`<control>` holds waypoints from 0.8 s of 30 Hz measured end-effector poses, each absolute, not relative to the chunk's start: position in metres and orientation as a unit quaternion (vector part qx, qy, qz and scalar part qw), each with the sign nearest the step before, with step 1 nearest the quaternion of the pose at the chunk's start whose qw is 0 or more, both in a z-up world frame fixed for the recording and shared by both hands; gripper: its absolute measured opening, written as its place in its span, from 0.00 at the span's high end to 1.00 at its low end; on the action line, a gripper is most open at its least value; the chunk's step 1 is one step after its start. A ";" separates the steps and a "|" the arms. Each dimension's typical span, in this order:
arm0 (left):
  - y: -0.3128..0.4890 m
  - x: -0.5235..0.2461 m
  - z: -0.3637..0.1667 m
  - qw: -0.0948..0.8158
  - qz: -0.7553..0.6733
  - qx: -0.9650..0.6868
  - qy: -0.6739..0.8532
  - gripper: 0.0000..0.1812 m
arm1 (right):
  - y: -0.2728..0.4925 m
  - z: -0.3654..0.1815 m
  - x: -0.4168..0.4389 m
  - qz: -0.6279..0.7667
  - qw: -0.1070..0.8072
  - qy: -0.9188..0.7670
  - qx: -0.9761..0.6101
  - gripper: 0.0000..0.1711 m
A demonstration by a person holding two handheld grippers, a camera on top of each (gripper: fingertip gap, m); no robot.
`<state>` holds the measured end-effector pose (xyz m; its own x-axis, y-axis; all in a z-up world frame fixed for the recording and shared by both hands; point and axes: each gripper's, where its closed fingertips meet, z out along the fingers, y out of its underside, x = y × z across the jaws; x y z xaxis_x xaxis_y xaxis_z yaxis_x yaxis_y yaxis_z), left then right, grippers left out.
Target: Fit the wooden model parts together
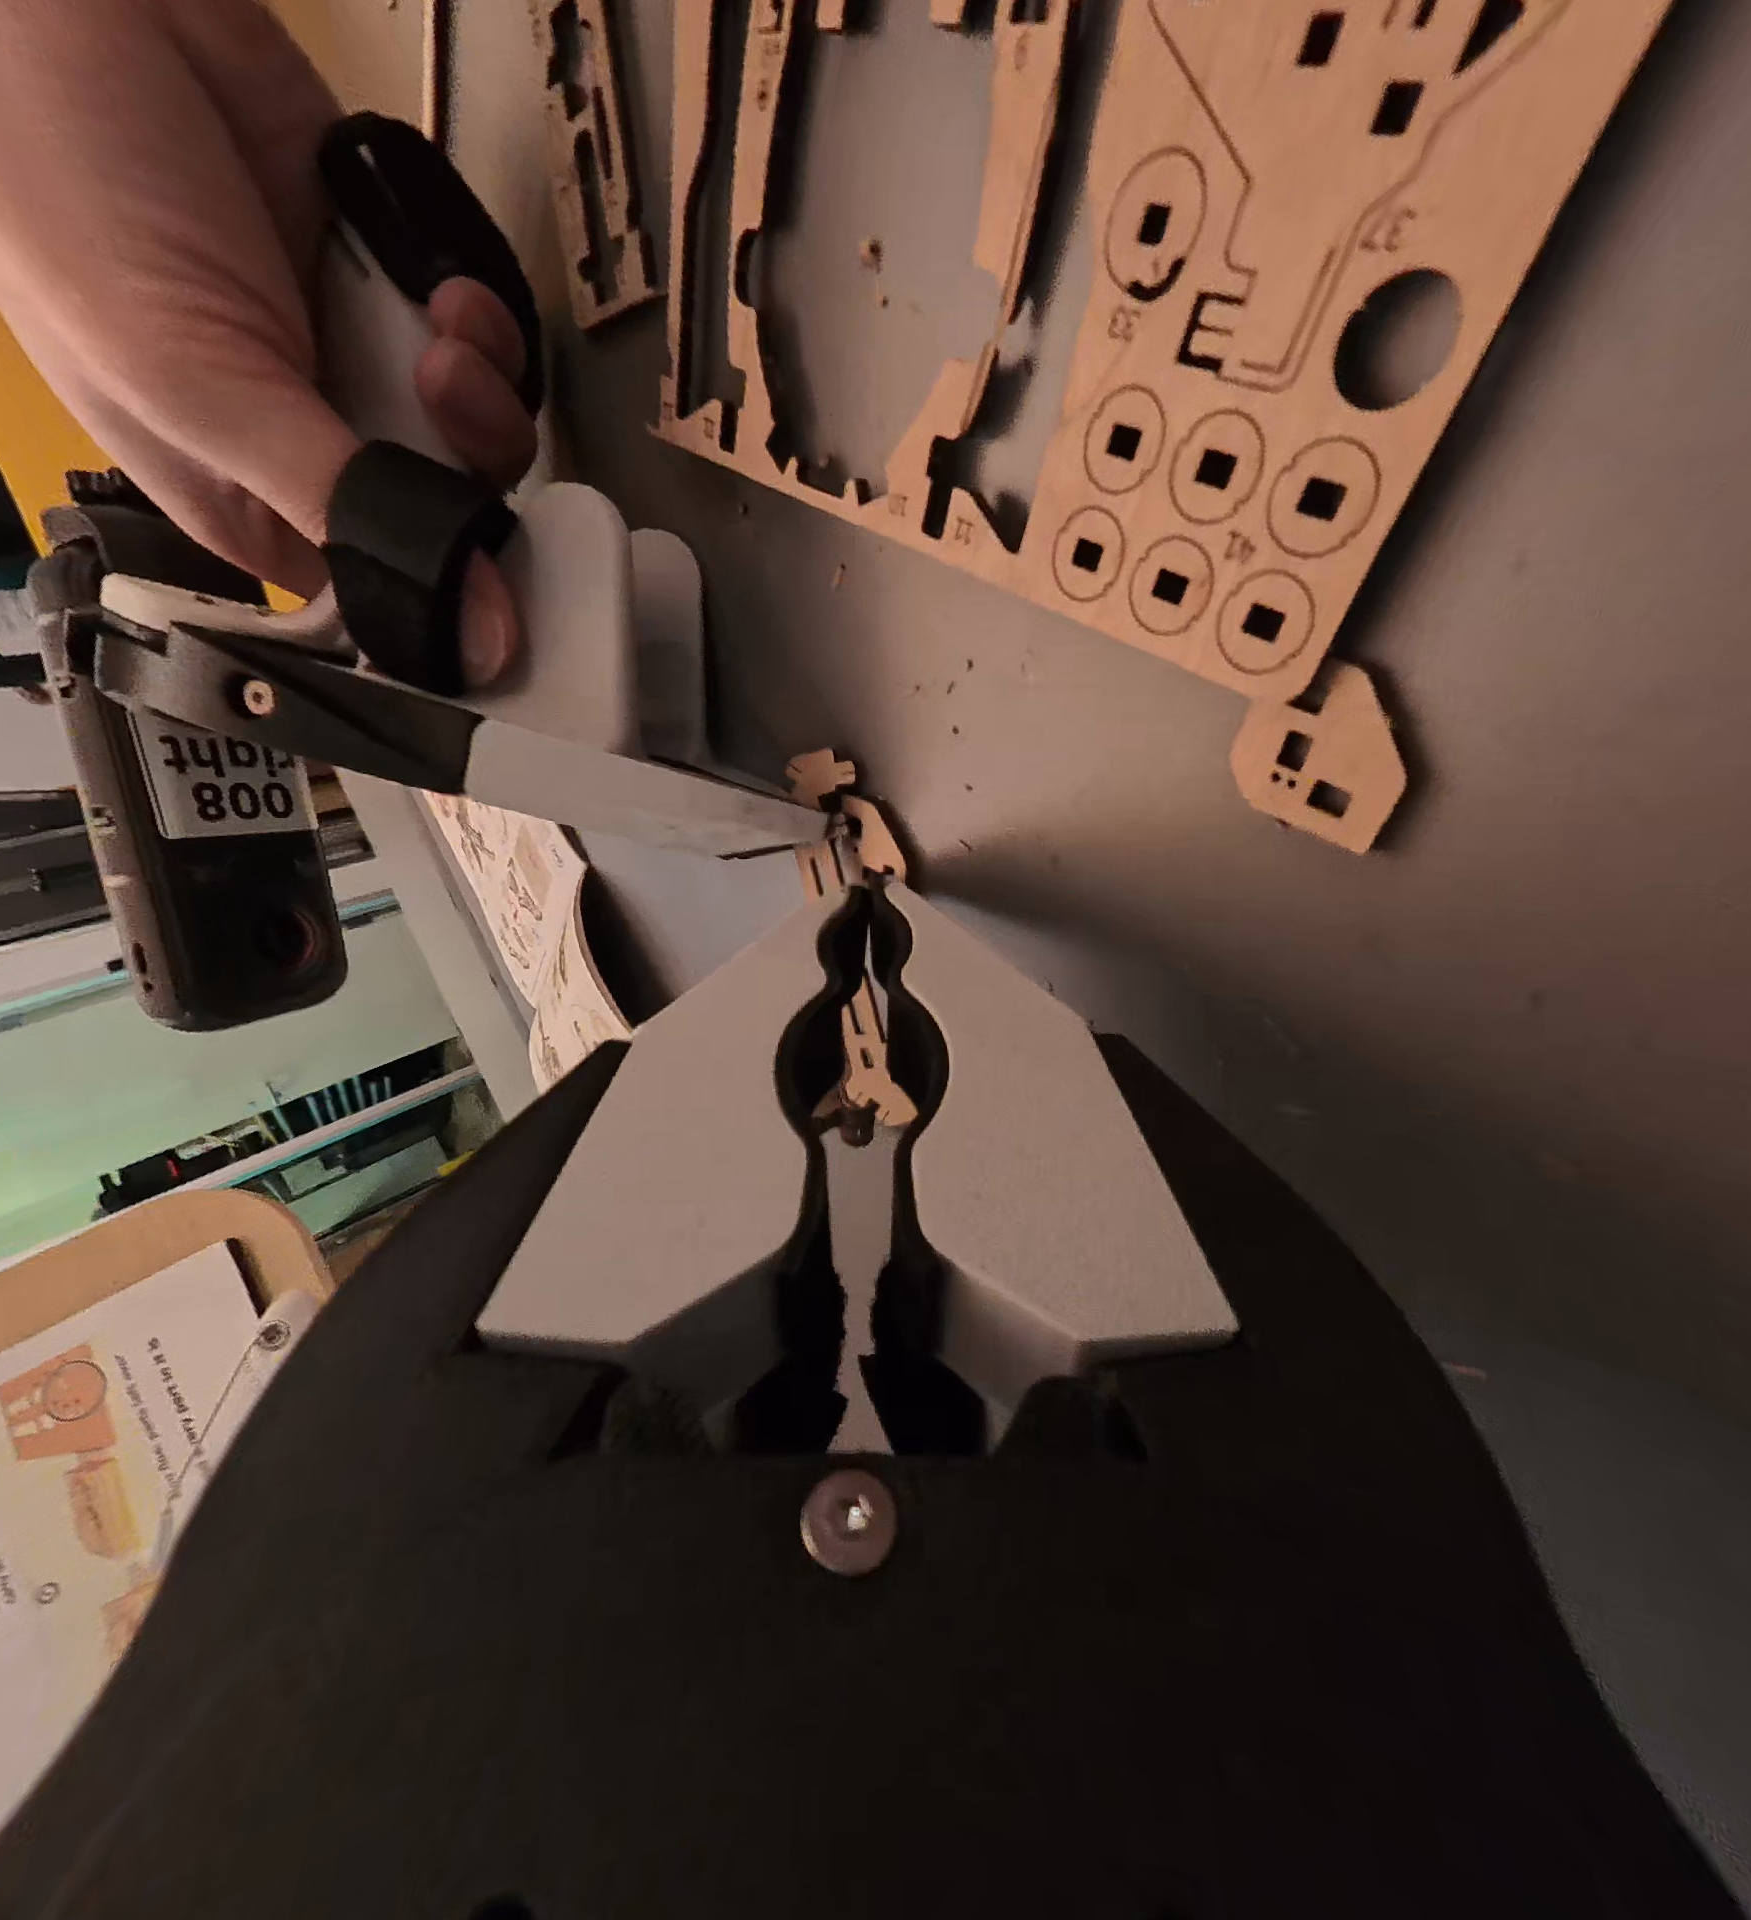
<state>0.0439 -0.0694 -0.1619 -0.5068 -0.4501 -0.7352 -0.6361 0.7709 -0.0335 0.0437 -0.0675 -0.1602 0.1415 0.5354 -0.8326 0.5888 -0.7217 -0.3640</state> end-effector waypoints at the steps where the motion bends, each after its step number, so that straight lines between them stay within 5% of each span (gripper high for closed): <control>1: -0.069 0.042 -0.162 0.380 0.127 -0.310 0.862 1.00 | -0.068 -0.160 0.044 -0.539 0.024 0.372 0.755 0.99; 10: -0.073 0.027 -0.167 0.342 0.105 -0.331 0.873 1.00 | -0.071 -0.152 0.043 -0.554 0.023 0.382 0.739 0.99; 15: -0.077 0.026 -0.167 0.339 0.069 -0.351 0.870 1.00 | -0.051 -0.138 0.051 -0.520 -0.050 0.371 0.767 0.99; 24: -0.072 0.038 -0.166 0.328 0.051 -0.355 0.874 1.00 | -0.059 -0.143 0.050 -0.551 -0.013 0.235 0.801 0.99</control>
<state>0.0383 -0.0722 -0.1661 -0.5319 -0.5867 -0.6106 -0.6544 0.7425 -0.1433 0.0498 -0.0587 -0.1426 0.2822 0.3906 -0.8763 0.3620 -0.8892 -0.2798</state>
